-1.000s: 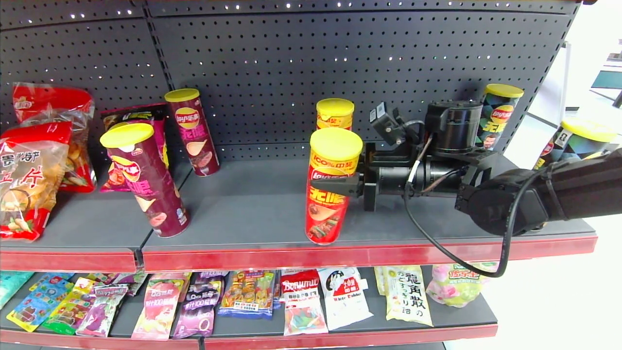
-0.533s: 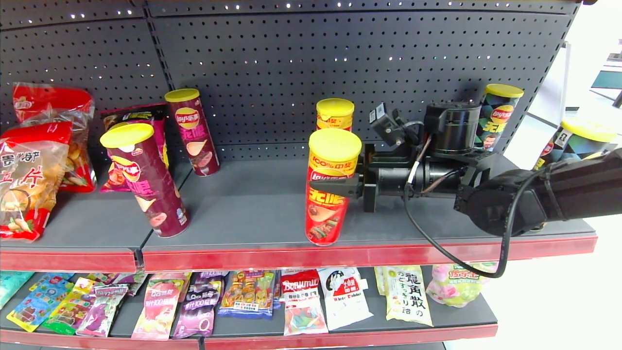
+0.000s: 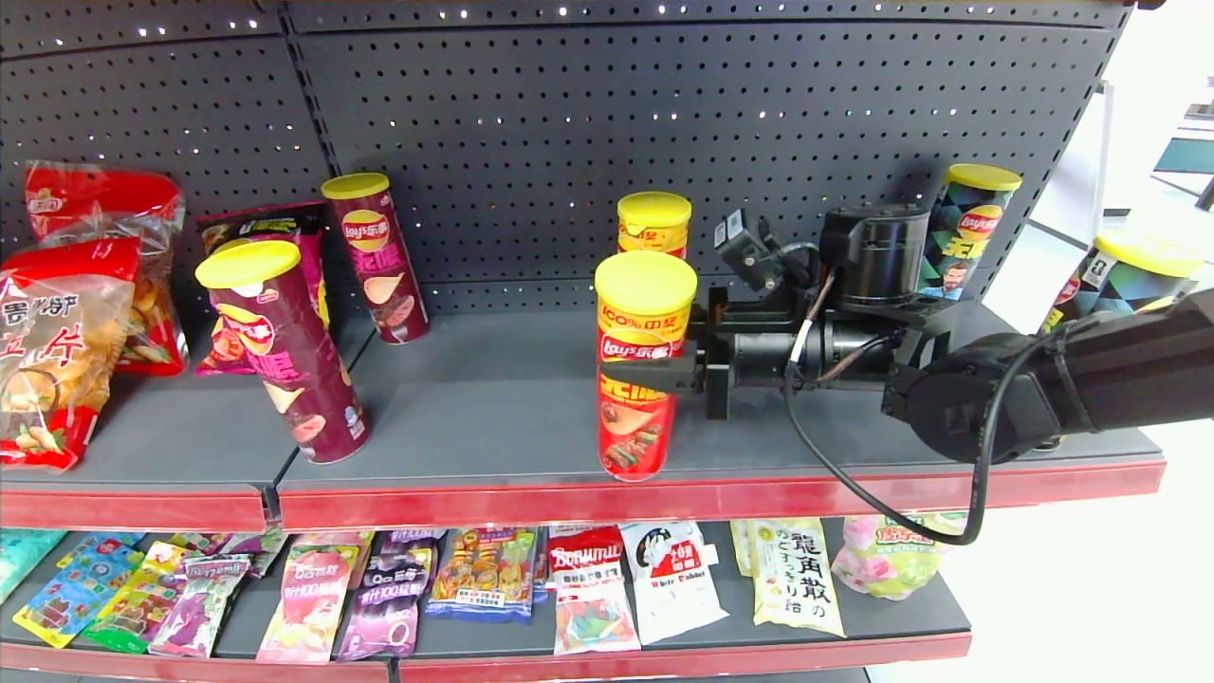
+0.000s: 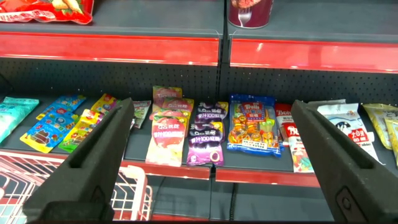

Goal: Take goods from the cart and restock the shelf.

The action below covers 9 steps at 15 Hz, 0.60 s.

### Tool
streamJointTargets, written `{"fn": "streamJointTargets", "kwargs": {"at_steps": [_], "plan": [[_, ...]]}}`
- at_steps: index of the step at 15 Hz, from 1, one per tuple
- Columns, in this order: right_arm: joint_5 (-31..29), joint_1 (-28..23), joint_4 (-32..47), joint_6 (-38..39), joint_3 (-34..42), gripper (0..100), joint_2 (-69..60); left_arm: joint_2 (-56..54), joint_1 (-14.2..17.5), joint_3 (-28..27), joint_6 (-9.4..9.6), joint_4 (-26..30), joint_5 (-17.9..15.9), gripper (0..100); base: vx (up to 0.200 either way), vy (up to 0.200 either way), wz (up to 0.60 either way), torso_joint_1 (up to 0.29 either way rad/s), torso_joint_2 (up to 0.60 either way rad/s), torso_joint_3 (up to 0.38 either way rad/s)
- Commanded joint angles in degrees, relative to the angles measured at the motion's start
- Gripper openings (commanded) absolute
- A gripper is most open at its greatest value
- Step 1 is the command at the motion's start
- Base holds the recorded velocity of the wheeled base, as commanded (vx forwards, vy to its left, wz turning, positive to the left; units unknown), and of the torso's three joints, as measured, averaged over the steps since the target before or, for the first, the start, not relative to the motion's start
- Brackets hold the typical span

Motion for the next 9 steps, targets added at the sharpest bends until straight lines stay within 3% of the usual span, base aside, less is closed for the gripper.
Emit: {"fn": "streamJointTargets", "kwargs": {"at_steps": [1,6,9], "plan": [[-0.08,0.11,-0.36,-0.06,-0.17,100,0.11,0.09,0.02,0.00,0.00,-0.01,0.01,100,0.000,0.000,0.00,0.000,0.00,0.000],[-0.43,0.02,-0.36,0.03,0.36,100,-0.24,0.09,0.02,0.00,0.00,-0.01,0.01,100,0.000,0.000,0.00,0.000,0.00,0.000],[-3.68,-0.33,-0.44,0.03,3.17,100,-2.09,0.09,0.02,0.00,0.00,-0.01,0.01,100,0.000,0.000,0.00,0.000,0.00,0.000]]}}
